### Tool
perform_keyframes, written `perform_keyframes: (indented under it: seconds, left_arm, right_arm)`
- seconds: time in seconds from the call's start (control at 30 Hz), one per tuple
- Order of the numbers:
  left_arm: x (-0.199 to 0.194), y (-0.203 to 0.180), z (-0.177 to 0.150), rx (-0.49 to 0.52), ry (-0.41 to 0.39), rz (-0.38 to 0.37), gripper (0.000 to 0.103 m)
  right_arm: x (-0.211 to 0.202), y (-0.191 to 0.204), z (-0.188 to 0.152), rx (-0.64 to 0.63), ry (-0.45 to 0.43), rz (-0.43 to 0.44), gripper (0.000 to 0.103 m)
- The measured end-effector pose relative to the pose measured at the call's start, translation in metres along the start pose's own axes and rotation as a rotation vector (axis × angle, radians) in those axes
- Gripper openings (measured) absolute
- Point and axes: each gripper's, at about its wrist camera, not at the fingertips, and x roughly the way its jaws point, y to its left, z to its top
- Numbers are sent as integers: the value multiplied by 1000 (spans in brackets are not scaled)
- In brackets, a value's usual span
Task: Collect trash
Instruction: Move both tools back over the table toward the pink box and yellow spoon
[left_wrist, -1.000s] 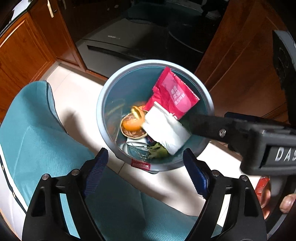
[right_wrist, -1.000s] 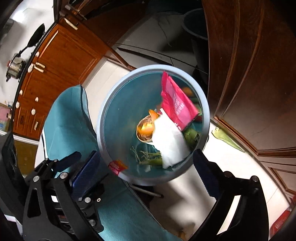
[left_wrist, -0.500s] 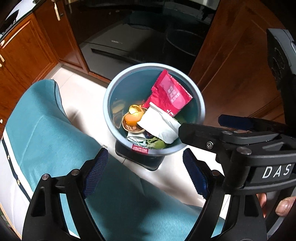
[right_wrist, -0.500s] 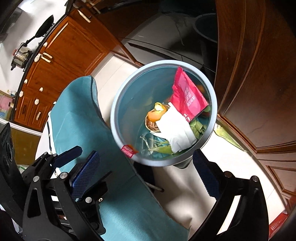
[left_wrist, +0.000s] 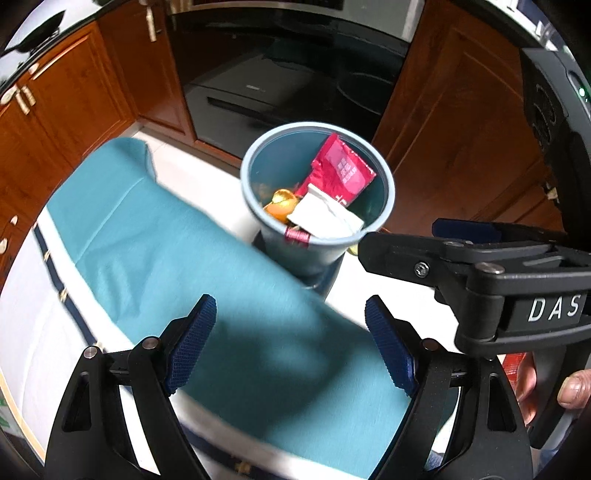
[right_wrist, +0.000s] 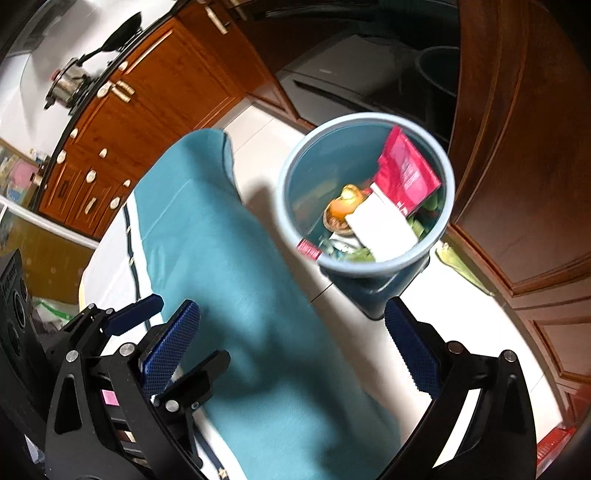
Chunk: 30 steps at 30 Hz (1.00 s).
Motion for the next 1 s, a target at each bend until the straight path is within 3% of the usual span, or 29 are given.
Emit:
perform_keyframes:
  seconds: [0.43, 0.77, 1.0]
  left_arm:
    - [-75, 67, -118, -117, -68, 48, 84]
    - [-108, 139, -220, -291, -77, 98, 84]
    - [-132, 165, -271, -343, -99, 127, 84]
  right_arm:
    - [-8, 91, -82, -126, 64, 38, 96]
    - [24, 193, -144, -334, 197, 84, 96]
    - [49, 247, -192, -450, 318, 112, 96]
